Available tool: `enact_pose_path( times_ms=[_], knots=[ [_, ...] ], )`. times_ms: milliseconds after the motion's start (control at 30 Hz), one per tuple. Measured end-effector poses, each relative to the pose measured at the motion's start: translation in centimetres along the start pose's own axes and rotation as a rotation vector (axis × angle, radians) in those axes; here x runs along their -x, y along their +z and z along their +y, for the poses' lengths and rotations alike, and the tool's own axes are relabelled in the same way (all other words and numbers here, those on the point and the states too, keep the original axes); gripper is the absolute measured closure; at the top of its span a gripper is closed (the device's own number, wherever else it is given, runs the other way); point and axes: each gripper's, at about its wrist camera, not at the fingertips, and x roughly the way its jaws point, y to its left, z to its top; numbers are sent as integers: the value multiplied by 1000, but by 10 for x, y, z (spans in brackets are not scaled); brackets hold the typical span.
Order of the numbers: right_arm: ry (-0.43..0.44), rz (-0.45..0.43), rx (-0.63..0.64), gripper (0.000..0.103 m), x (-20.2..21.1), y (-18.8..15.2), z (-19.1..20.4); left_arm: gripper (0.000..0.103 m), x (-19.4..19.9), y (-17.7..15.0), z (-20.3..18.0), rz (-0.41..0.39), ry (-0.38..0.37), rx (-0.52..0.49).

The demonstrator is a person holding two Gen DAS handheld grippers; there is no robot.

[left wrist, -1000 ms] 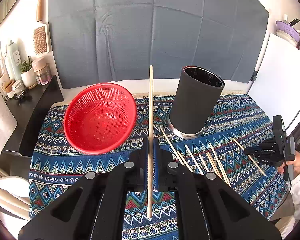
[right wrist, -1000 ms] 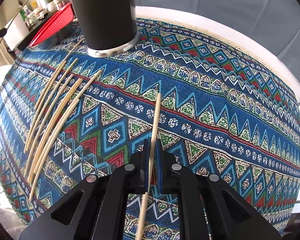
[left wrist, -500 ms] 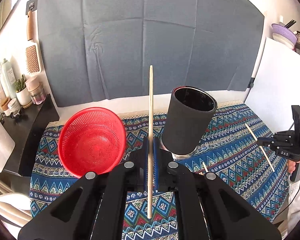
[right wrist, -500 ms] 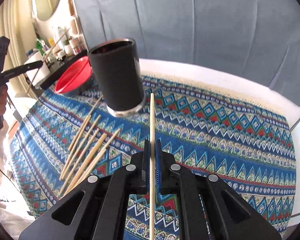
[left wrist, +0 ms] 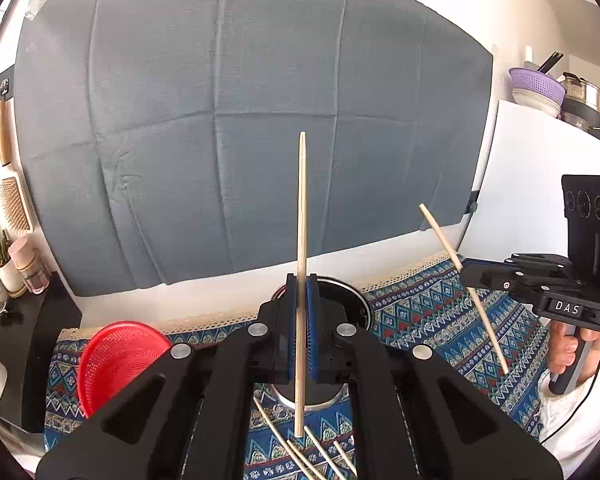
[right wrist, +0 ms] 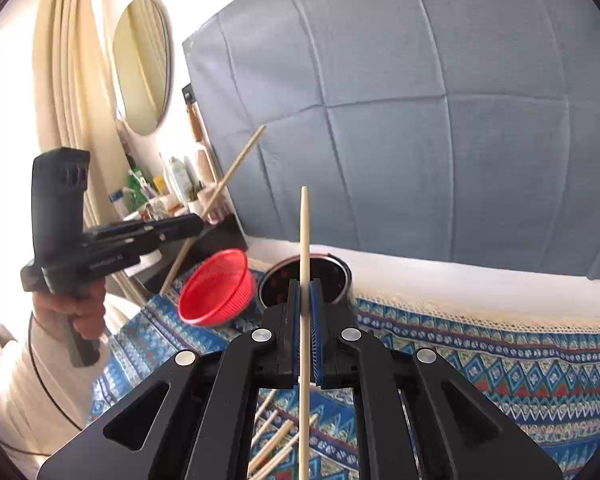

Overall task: Organize utensils
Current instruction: 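Lift both held chopsticks and carry them above the black holder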

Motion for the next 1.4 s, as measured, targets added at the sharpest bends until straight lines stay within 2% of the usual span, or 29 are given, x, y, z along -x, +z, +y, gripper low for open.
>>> enact_pose_path(
  times_ms=[200, 333, 500, 633, 933, 1033, 1233, 1400],
  knots=[
    [62, -137, -49, 98, -19, 21, -5, 98, -24, 2, 0, -88, -23, 3],
    [79, -275, -85, 98, -34, 21, -11, 98, -36, -10, 7, -216, -27, 53],
    [77, -454, -147, 98, -55, 8, -22, 98, -56, -27, 17, -362, -97, 149],
    [62, -474, -184, 98, -73, 4, -32, 98, -75, -37, 18, -313, -133, 177],
    [129, -540, -245, 98, -76, -2, -48, 98, -29, -37, 20, -397, -135, 139],
    [100, -570, -211, 98, -72, -2, -43, 98, -17, -38, 15, -393, -147, 134],
    [5, -596, -130, 98, -81, 7, -31, 98, -8, -35, 7, -348, -96, 80],
    [-38, -533, -103, 98, -100, 2, -27, 98, -23, -41, 9, -258, -93, 91]
  ],
)
